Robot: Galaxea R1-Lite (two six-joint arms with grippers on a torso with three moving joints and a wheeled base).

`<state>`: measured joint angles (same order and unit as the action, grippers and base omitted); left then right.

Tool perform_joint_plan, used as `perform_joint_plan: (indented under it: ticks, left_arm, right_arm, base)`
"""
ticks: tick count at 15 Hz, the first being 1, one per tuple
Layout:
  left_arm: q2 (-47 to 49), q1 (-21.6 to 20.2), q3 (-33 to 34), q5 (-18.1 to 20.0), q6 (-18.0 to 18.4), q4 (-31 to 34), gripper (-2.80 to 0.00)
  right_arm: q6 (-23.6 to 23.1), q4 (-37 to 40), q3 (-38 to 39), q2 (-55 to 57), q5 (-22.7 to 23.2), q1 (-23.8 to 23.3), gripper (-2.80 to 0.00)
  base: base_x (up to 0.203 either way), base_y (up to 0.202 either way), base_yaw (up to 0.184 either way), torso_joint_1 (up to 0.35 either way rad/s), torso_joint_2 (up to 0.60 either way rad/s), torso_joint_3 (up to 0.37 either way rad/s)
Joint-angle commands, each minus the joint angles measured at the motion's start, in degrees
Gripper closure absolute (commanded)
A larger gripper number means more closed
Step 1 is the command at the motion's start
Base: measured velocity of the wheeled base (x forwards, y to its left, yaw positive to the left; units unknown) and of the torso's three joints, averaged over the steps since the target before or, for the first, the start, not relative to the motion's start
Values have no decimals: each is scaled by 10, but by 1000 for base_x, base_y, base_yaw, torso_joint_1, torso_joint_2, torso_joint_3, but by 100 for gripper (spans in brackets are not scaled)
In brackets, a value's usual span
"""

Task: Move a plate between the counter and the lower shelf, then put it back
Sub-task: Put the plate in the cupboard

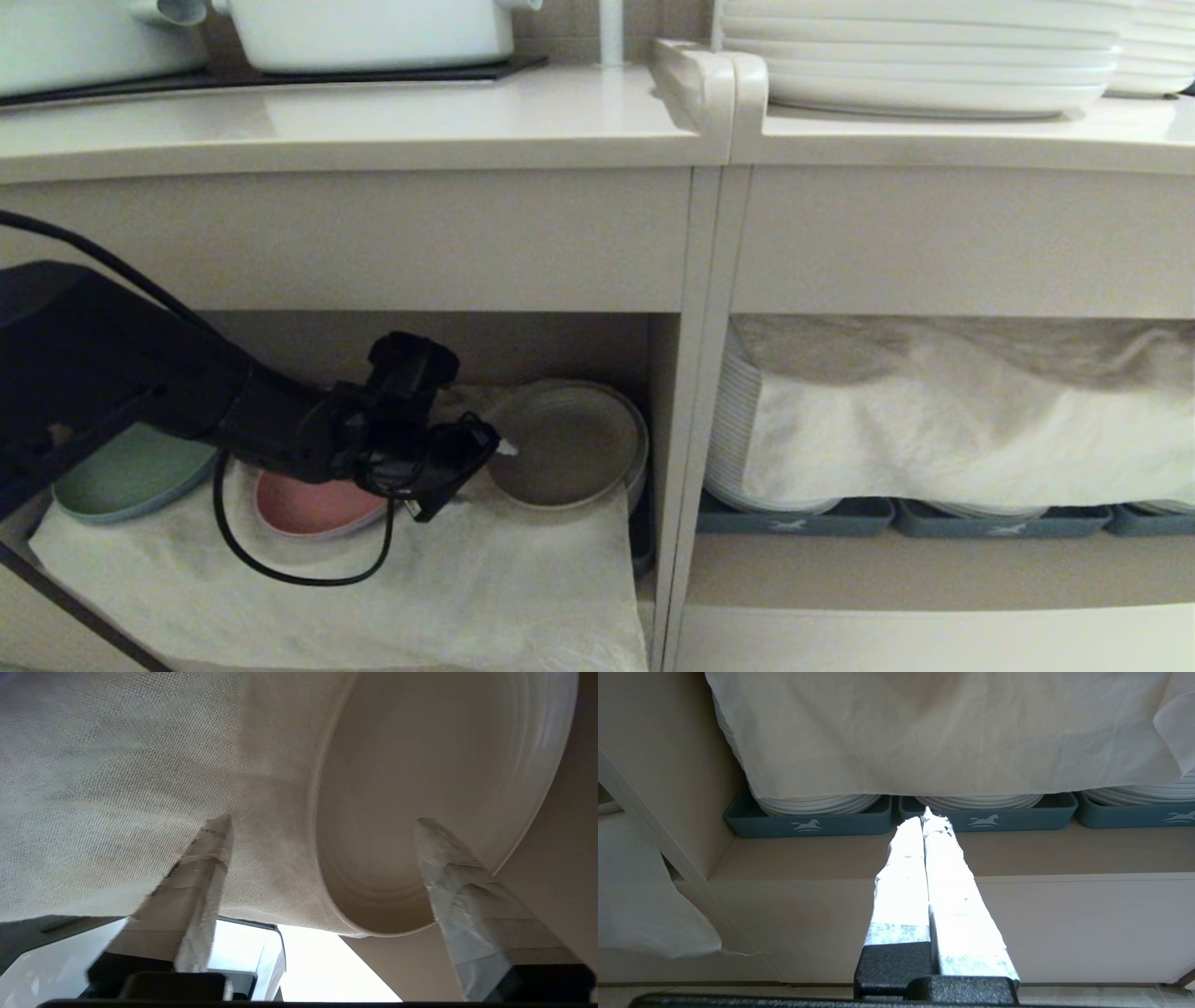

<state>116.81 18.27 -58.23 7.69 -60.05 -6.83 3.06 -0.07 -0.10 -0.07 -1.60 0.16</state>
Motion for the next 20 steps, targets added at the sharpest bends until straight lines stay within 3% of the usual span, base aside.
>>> perform_joint_plan:
  ticks: [1,20]
  left_arm:
    - [-11,0,4,-4,-3,0,-280]
    - [-93,0,91,-11,1,2,-280]
  right_arm:
    - [0,0,0,1,0,0,0]
    - [0,0,0,1,0,0,0]
  base:
    - [0,0,0,0,0,0]
    - [0,0,0,0,0,0]
